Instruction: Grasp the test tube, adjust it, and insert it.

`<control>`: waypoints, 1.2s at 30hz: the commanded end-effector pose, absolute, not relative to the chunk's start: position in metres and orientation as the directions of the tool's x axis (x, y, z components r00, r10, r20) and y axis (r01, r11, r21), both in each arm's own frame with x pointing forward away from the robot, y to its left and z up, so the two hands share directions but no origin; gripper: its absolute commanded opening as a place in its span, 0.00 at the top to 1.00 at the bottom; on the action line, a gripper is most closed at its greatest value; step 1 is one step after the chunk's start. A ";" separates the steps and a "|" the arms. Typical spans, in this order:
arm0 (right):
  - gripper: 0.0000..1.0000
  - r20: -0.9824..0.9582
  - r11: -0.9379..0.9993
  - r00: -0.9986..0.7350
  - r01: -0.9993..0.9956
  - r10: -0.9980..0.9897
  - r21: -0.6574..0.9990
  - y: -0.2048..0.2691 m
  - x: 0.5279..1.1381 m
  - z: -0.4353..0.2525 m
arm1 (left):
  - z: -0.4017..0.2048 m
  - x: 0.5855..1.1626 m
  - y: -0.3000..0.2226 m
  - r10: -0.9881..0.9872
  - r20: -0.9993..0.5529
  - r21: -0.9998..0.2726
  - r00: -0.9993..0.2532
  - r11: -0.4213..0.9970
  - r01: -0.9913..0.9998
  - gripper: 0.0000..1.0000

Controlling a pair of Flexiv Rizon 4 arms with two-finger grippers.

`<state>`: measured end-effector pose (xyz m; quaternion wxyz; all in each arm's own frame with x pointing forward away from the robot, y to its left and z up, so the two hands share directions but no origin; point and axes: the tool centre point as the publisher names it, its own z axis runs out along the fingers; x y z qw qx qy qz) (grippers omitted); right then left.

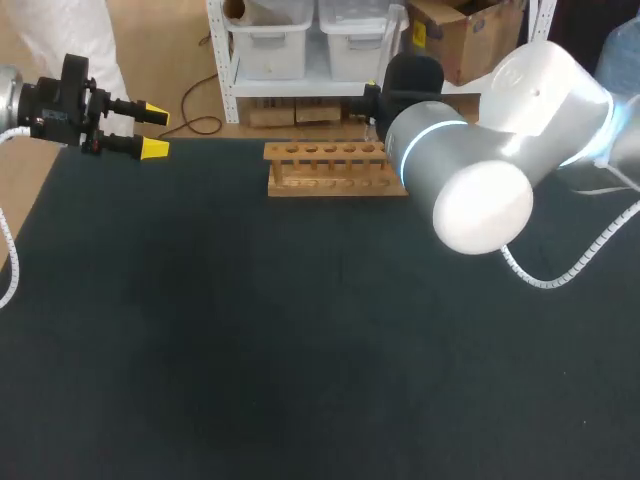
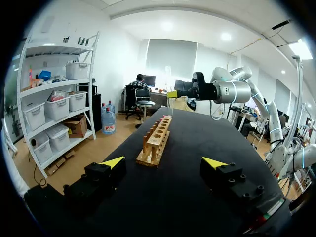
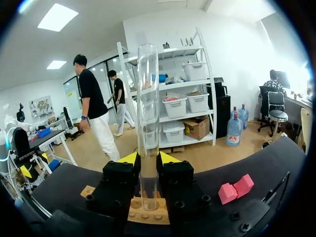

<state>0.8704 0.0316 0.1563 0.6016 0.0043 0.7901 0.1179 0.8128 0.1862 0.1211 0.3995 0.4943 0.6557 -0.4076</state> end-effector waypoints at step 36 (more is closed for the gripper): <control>1.00 -0.962 0.970 -0.250 -0.182 0.111 0.159 0.034 0.882 0.130 | 0.120 0.812 0.186 0.321 -0.928 -0.136 -0.189 0.179 0.974 0.00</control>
